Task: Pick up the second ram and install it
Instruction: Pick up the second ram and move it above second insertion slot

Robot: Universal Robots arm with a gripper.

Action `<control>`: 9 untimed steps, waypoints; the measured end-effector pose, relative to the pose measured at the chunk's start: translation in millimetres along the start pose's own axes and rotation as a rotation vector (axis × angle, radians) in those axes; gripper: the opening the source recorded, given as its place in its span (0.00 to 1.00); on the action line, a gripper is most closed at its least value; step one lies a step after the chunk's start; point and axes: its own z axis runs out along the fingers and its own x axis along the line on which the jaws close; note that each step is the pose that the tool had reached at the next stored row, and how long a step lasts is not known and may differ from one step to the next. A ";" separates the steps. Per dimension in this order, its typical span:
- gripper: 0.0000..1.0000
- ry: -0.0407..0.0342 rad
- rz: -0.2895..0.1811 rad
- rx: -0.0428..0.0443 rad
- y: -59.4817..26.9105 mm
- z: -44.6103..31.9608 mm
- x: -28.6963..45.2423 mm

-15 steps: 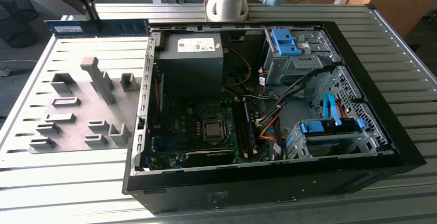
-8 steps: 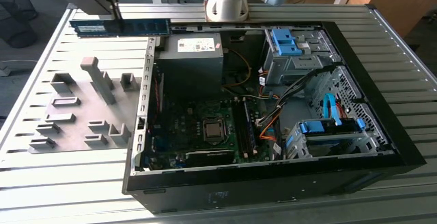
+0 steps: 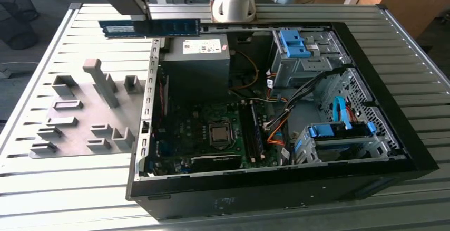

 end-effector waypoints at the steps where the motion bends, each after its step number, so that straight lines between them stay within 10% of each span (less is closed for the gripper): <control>1: 0.14 -0.0001 0.000 0.0000 -4.5 0.0 0.0; 9: 0.14 0.0000 0.000 0.0000 -37.8 1.7 -0.1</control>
